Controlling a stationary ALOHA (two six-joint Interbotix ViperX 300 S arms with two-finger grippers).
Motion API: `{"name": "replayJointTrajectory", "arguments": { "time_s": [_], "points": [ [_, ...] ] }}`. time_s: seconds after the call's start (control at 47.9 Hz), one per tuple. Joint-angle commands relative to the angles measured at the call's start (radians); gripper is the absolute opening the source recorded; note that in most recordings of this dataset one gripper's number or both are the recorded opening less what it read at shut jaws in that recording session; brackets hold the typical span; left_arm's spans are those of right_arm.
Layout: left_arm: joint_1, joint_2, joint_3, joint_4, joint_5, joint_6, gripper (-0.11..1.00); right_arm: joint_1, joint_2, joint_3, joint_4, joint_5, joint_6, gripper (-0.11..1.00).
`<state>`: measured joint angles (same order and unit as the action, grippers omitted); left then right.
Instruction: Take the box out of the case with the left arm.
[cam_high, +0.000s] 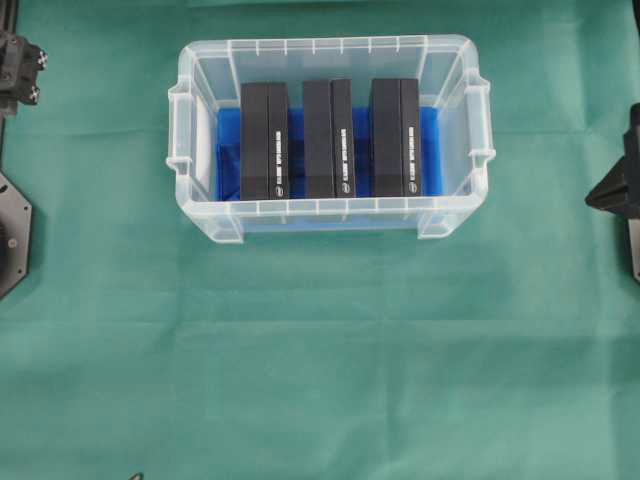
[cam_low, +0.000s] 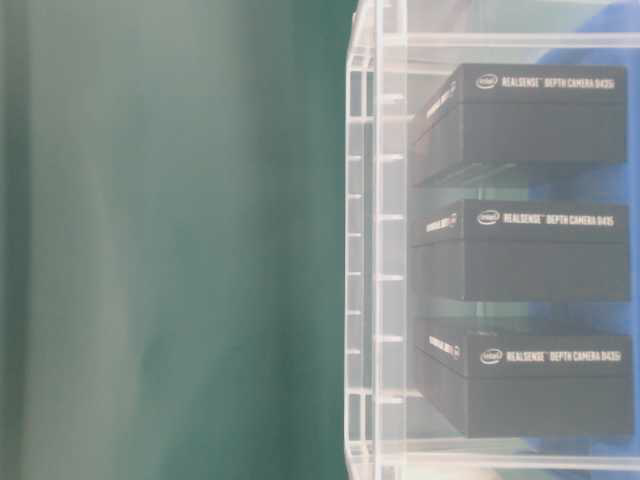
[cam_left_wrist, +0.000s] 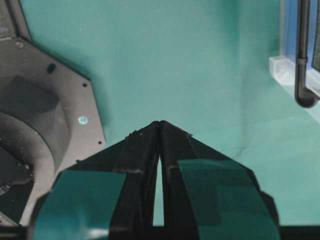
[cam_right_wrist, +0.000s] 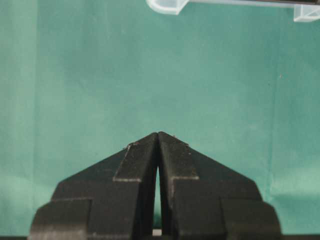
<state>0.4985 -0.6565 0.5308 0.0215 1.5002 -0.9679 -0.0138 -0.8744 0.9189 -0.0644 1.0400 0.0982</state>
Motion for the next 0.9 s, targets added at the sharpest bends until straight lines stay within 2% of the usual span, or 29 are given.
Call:
{"name": "replayJointTrajectory", "arguments": {
  "time_s": [0.0, 0.125, 0.313, 0.418, 0.606, 0.689, 0.752, 0.877],
  "points": [
    [0.005, -0.002, -0.023, -0.008, 0.002, 0.002, 0.02, -0.002, 0.006, -0.031, -0.003, 0.003, 0.003, 0.07],
    [0.005, -0.002, -0.021, -0.028, 0.002, -0.017, 0.02, -0.002, 0.006, -0.031, -0.006, 0.005, 0.003, 0.07],
    [-0.003, -0.015, -0.015, -0.029, -0.012, -0.072, 0.04, -0.002, 0.006, -0.031, -0.014, 0.005, 0.003, 0.07],
    [-0.006, -0.025, -0.008, -0.029, -0.034, -0.071, 0.22, -0.002, 0.006, -0.031, -0.014, 0.005, 0.003, 0.07],
    [-0.026, -0.029, 0.0, -0.028, -0.052, -0.075, 0.76, -0.002, 0.014, -0.032, -0.014, 0.005, 0.003, 0.07],
    [-0.028, -0.029, 0.0, -0.029, -0.052, -0.071, 0.94, -0.002, 0.015, -0.032, -0.015, 0.005, 0.003, 0.07],
    [-0.028, -0.029, 0.002, -0.029, -0.052, -0.069, 0.98, -0.002, 0.015, -0.032, -0.015, 0.005, 0.003, 0.07],
    [-0.031, -0.029, 0.002, -0.028, -0.048, -0.069, 0.97, -0.002, 0.015, -0.034, -0.015, 0.005, 0.003, 0.07]
  ]
}}
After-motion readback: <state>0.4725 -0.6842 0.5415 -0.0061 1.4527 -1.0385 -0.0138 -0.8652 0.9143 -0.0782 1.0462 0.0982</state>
